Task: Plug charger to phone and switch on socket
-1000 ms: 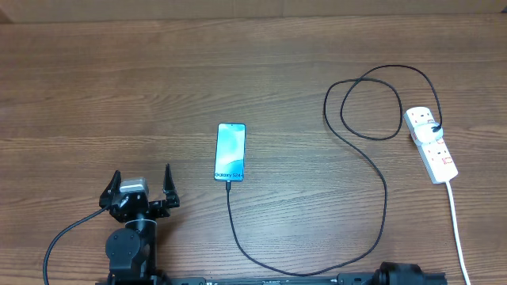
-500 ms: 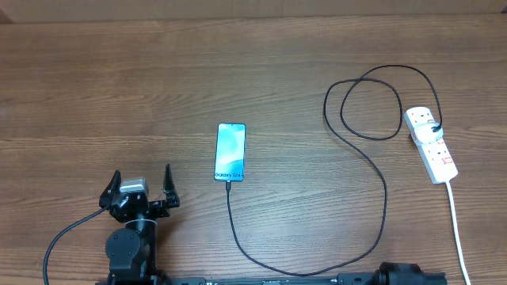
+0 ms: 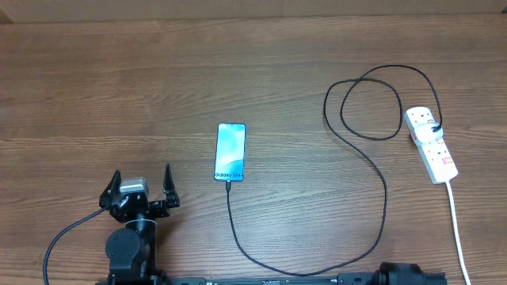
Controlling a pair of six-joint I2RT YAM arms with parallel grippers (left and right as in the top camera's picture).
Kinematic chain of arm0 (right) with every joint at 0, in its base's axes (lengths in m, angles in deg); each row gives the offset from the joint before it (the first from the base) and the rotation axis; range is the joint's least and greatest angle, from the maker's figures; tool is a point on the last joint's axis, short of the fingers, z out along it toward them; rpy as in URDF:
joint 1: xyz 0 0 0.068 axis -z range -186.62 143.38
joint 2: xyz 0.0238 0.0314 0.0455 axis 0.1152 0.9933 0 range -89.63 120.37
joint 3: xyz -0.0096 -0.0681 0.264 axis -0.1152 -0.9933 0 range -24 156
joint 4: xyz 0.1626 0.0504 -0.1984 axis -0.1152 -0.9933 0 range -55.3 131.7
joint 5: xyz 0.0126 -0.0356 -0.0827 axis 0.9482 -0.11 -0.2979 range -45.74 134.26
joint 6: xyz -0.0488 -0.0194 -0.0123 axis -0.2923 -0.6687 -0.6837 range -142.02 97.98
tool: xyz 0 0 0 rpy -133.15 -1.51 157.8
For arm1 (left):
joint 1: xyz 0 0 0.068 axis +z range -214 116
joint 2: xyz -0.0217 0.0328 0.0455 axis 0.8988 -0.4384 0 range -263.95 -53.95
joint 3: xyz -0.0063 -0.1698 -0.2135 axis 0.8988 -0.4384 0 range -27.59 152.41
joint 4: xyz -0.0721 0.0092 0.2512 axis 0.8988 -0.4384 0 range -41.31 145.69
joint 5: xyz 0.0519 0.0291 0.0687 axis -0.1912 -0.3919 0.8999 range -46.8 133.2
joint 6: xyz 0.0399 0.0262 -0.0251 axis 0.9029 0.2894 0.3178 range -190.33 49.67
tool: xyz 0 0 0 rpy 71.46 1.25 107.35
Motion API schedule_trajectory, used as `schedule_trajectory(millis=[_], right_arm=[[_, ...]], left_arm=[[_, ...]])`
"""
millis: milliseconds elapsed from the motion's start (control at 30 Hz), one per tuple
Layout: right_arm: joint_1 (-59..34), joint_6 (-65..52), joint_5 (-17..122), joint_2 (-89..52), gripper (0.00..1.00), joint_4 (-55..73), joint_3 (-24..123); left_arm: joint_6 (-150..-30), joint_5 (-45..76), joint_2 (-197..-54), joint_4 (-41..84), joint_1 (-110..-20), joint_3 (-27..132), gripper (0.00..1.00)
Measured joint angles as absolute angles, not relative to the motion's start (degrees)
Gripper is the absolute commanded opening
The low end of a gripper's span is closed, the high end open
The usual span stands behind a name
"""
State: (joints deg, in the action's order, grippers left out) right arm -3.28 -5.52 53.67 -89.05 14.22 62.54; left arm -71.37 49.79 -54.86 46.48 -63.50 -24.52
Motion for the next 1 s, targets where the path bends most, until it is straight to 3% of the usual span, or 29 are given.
schedule_trajectory(millis=[567, 867, 1000], right_arm=[[-3.2, -5.5, 53.7, -89.1, 1.0, 14.5, 61.2], [-2.5, -5.6, 53.3, -89.1, 1.0, 28.4, 49.5], [-2.1, -5.6, 53.1, -89.1, 1.0, 27.7, 43.4]], left_arm=[[-71.4, 49.8, -54.9, 46.5, -63.5, -24.5, 1.0], [-71.4, 49.8, -54.9, 46.5, -63.5, -24.5, 1.0], [-71.4, 49.8, -54.9, 46.5, -63.5, -24.5, 1.0]])
